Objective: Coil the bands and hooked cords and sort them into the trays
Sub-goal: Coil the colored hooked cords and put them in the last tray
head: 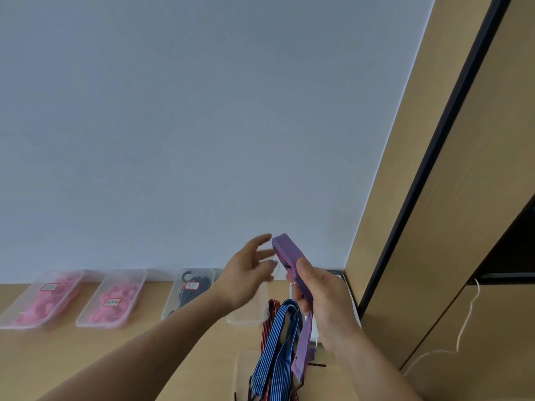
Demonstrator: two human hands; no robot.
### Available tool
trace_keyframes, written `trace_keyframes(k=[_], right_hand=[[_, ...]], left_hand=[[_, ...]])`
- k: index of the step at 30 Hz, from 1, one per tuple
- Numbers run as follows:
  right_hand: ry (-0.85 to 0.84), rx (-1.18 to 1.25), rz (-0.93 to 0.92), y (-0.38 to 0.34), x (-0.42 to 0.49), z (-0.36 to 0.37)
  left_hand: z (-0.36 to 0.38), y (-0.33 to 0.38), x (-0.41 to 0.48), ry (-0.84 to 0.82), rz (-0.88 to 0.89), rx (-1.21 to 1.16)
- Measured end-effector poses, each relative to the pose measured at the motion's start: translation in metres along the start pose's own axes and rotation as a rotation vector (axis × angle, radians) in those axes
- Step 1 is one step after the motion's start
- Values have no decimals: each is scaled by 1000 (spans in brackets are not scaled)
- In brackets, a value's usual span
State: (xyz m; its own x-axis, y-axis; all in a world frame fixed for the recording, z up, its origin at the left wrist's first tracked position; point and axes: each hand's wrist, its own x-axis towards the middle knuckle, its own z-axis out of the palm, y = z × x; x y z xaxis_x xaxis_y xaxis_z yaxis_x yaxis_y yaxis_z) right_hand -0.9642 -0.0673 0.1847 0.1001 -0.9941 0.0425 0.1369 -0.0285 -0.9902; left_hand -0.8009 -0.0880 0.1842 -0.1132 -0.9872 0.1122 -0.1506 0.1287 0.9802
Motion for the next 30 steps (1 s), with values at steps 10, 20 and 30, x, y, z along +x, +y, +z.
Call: trace_keyframes(k=[10,20,30], right_hand=[[-6,-133,-45,12,3,3],[19,-57,82,15,-1,2],[-36,15,93,6,-5,-3]], left_hand=[[0,24,-1,-73,-207,-318],[7,13,-2,107,267,225],[4,-4,-3,192,747,874]])
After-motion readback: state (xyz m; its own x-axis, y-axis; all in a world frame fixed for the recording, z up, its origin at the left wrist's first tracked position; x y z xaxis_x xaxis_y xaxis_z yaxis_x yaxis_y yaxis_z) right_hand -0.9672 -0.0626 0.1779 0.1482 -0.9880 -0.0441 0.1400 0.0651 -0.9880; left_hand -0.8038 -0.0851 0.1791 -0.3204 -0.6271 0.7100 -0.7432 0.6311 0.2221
